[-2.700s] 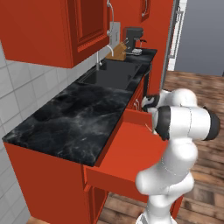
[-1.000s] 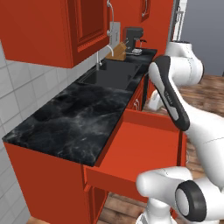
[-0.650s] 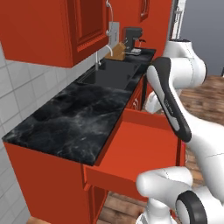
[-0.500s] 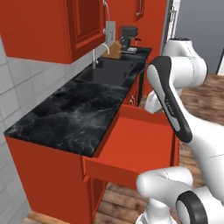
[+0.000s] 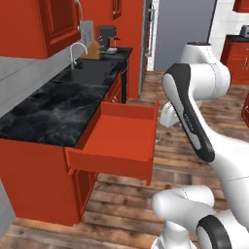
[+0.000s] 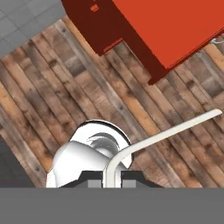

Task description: Take a straw from the drawer in front and place it inside the glass cup on the dining counter.

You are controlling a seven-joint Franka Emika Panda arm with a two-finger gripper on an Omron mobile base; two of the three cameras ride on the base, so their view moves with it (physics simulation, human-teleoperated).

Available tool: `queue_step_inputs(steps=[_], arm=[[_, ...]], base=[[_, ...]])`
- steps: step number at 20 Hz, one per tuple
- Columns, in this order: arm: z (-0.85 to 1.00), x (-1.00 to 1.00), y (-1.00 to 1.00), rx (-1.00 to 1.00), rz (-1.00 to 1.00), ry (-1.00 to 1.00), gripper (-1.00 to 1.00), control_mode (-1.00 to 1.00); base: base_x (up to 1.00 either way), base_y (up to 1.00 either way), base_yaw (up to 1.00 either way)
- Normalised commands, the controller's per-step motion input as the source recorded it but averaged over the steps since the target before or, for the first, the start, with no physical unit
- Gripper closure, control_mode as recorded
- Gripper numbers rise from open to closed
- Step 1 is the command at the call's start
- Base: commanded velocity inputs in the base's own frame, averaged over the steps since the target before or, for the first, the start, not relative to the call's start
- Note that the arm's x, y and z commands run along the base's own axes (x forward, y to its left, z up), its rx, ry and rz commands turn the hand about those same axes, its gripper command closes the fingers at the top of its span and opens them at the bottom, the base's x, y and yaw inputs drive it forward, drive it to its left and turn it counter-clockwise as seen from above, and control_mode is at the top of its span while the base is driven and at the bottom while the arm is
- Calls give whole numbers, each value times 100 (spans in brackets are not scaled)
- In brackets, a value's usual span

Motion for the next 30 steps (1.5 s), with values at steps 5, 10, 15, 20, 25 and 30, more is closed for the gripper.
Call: queue_step_inputs(steps=[5, 10, 15, 20, 25, 30], arm=[[0, 0, 0, 0, 0, 0, 100, 100], [0, 0, 0, 0, 0, 0, 100, 100], [0, 0, 0, 0, 0, 0, 100, 100], [0, 0, 0, 0, 0, 0, 100, 100], [0, 0, 0, 0, 0, 0, 100, 100], [0, 0, 0, 0, 0, 0, 100, 100]], base=[[-44, -49, -67], [-29, -66, -68], [-21, -63, -63], [-2, -61, -28], [7, -86, 0], [10, -100, 0]])
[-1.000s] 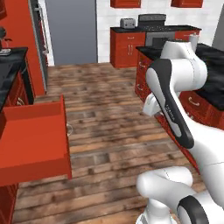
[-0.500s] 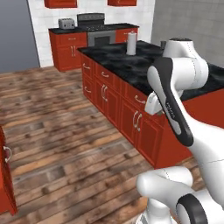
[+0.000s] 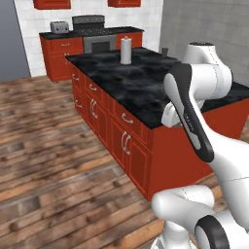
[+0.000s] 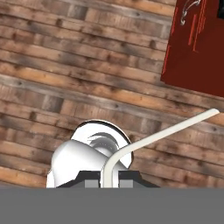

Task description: Take a straw from the drawer in front and place it inside the glass cup on the dining counter.

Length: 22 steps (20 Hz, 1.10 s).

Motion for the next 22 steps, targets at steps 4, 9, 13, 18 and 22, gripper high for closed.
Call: queue_step_inputs(steps=[4, 9, 13, 18, 22], arm=[[0, 0, 0, 0, 0, 0, 100, 100], [0, 0, 0, 0, 0, 0, 100, 100], [0, 0, 0, 0, 0, 0, 100, 100], [0, 0, 0, 0, 0, 0, 100, 100], [0, 0, 0, 0, 0, 0, 100, 100]], base=[[6, -100, 1], [12, -100, 3], [15, -100, 3], [23, -100, 2], [26, -100, 3]])
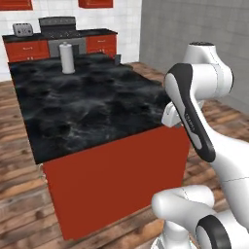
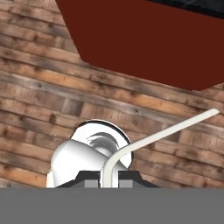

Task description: Take a straw from the drawer in front and place it inside the glass cup on the dining counter.

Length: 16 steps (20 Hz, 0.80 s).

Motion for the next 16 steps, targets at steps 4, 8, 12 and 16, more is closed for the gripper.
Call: queue_step_inputs(steps=[4, 8, 12, 16], arm=[[0, 0, 0, 0, 0, 0, 100, 100], [0, 0, 0, 0, 0, 0, 100, 100], [0, 0, 0, 0, 0, 0, 100, 100], [0, 0, 0, 0, 0, 0, 100, 100]], base=[[28, -100, 5], [34, -100, 7], [42, -100, 7], [52, -100, 7]])
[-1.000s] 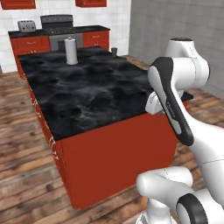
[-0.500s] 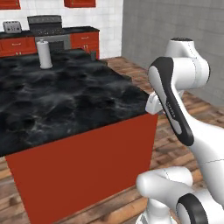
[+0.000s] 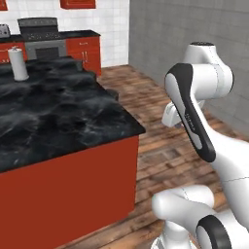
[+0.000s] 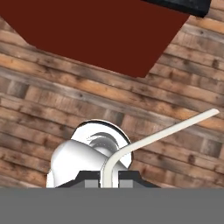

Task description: Take a straw from the drawer in front and place it inside the glass cup on the dining counter.

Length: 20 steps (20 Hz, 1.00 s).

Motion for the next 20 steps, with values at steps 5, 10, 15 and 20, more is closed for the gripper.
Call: queue_step_inputs(steps=[5, 10, 15, 20], arm=[[0, 0, 0, 0, 0, 0, 100, 100], [0, 0, 0, 0, 0, 0, 100, 100], [0, 0, 0, 0, 0, 0, 100, 100], [0, 0, 0, 0, 0, 0, 100, 100]], base=[[66, -100, 9], [78, -100, 10], [95, -100, 9], [100, -100, 14]])
